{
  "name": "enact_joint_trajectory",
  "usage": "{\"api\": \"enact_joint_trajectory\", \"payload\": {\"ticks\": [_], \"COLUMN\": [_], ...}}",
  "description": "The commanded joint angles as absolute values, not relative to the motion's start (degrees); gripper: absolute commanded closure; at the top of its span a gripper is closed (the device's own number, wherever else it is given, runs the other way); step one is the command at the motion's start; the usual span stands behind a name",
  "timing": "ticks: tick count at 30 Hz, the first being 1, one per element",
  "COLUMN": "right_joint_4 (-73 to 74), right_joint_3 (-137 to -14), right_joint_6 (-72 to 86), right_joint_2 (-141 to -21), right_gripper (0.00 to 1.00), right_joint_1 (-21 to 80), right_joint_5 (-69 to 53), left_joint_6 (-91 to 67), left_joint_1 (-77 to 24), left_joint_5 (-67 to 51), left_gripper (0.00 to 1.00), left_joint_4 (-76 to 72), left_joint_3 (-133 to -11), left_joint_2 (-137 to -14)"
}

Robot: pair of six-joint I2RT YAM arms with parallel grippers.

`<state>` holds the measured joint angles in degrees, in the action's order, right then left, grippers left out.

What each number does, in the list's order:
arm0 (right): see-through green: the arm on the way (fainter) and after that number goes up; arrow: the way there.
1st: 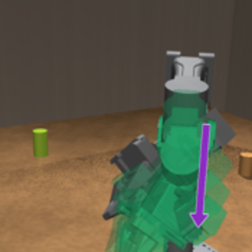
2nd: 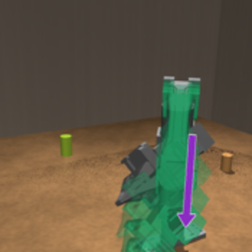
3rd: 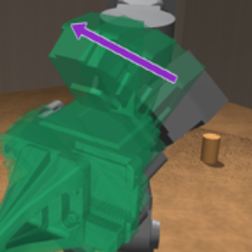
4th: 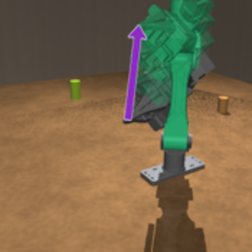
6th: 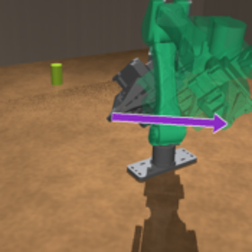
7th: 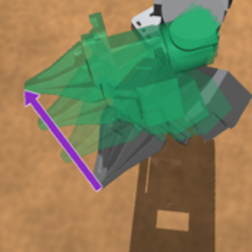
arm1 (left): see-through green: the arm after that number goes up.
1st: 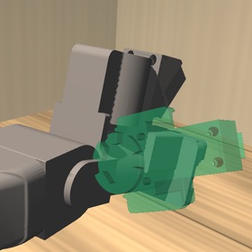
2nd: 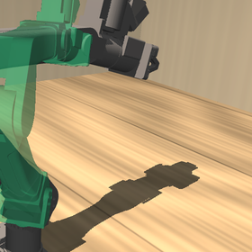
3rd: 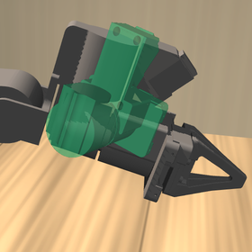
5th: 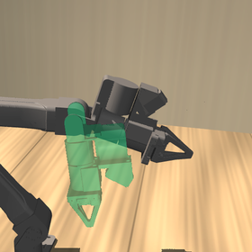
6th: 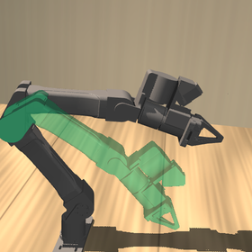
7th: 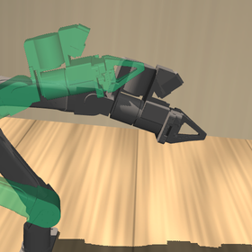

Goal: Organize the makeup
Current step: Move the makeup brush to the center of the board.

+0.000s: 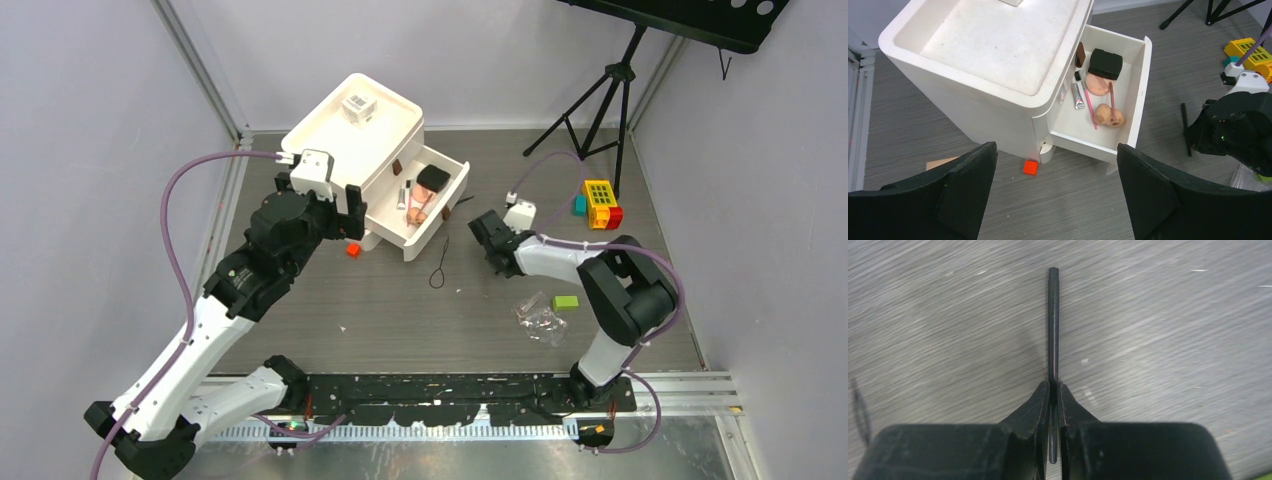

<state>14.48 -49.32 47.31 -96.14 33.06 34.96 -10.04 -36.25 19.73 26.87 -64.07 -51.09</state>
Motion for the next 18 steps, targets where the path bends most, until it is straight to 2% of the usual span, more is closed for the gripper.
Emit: {"api": "enact_joint_trajectory", "payload": {"ticks": [1,3,5,7,12,18], "right_joint_4": [12.6,12.3,12.2,12.1,11.1,9.9], "right_joint_3": [-50.6,-50.1,-49.8,-49.6,-50.3,-50.0], "right_joint_6": [45.6,46.2,46.4,45.8,43.4,44.2], "right_joint_2": [-99.1,-99.5,-99.5,-99.5,-100.8,-103.4], "right_gripper": [0.87,0.81,0.69,0.60,0.57,0.62], "right_joint_1": [35.9,36.0,36.0,35.9,36.0,36.0], "right_joint_5": [30.8,30.4,30.9,31.9,33.1,37.5], "left_joint_6": [-9.6,-9.6,-9.6,-9.7,-9.8,-9.7], "left_joint_1": [-36.0,-36.0,-36.0,-36.1,-36.0,-36.1], "left_joint_5": [19.8,19.7,19.5,19.3,18.9,19.3], "left_gripper": [0.09,0.08,0.08,0.08,0.09,0.09], "left_joint_4": [25.6,25.5,25.5,25.4,25.8,25.5], "left_joint_3": [-65.6,-65.6,-65.6,-65.4,-66.0,-65.7], "left_joint_2": [-51.1,-51.2,-51.3,-51.5,-52.5,-52.0]}}
